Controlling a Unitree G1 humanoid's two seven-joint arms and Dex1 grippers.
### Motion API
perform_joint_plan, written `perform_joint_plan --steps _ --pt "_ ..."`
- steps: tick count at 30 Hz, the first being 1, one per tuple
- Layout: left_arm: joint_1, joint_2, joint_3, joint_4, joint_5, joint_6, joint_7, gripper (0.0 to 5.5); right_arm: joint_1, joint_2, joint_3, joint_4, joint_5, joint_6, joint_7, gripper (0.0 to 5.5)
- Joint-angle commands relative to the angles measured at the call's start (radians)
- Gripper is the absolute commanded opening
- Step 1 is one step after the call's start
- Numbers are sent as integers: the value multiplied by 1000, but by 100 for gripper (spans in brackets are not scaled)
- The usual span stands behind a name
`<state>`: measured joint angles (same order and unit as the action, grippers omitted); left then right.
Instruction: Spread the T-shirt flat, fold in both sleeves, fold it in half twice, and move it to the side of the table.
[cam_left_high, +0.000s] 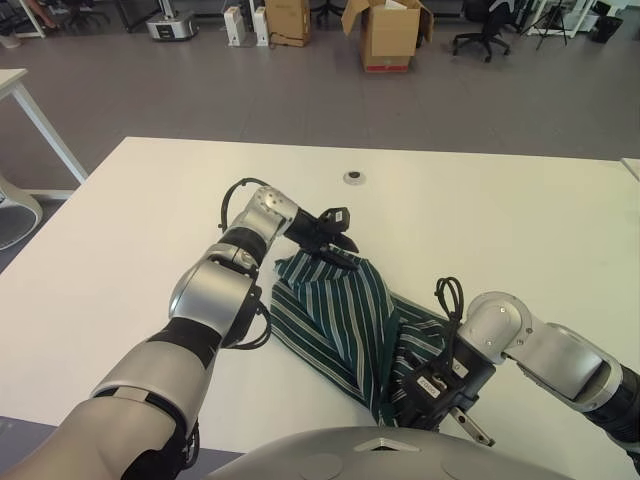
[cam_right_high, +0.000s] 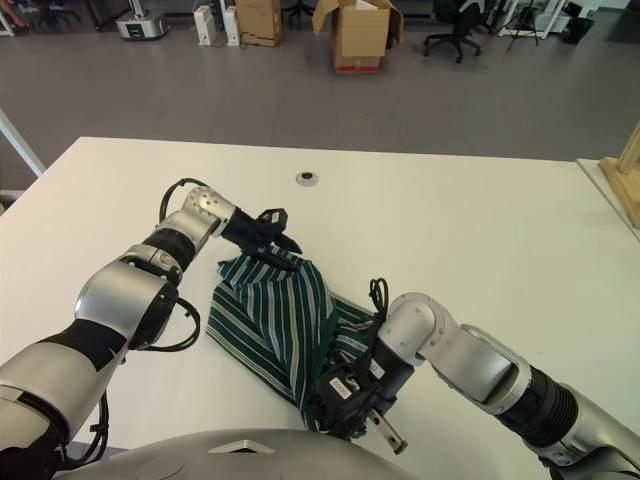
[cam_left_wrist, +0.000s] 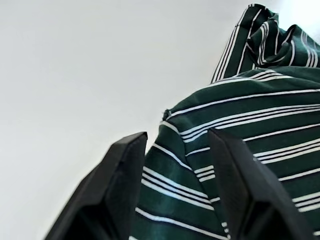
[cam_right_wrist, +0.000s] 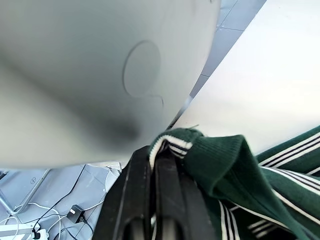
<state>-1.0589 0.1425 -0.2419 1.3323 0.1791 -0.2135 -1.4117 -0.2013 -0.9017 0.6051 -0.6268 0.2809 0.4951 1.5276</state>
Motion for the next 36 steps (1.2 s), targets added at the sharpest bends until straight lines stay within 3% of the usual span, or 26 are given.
perform_joint_plan --steps 1,4,8,13,16,20,24,29,32,36 --pt "-15 19 52 2 -19 23 74 224 -6 5 -4 0 8 0 -21 4" --pt "-47 27 89 2 -37 51 77 224 -1 12 -29 19 17 3 -47 4" --pt "-102 44 146 -11 -74 64 48 224 -68 52 -168 136 99 45 -105 4" --pt "-106 63 155 -21 -72 36 -12 224 -174 56 -315 316 162 84 -130 4" --pt "-84 63 122 -25 -36 -12 -14 224 -223 40 -342 429 133 60 -123 4" --pt "-35 53 63 -14 28 -77 46 224 -268 37 -317 569 38 -5 -139 4" --pt "-31 52 79 -14 14 -88 65 224 -265 71 -253 685 -128 -114 -229 4" --pt "-33 55 87 -17 11 -104 46 224 -267 199 -175 813 -290 -234 -390 4" --pt "-30 80 69 -22 26 -124 -27 224 -217 384 -109 885 -345 -293 -535 4" --pt "-1 132 21 -22 66 -133 -124 224 -189 488 -132 879 -294 -383 -562 4"
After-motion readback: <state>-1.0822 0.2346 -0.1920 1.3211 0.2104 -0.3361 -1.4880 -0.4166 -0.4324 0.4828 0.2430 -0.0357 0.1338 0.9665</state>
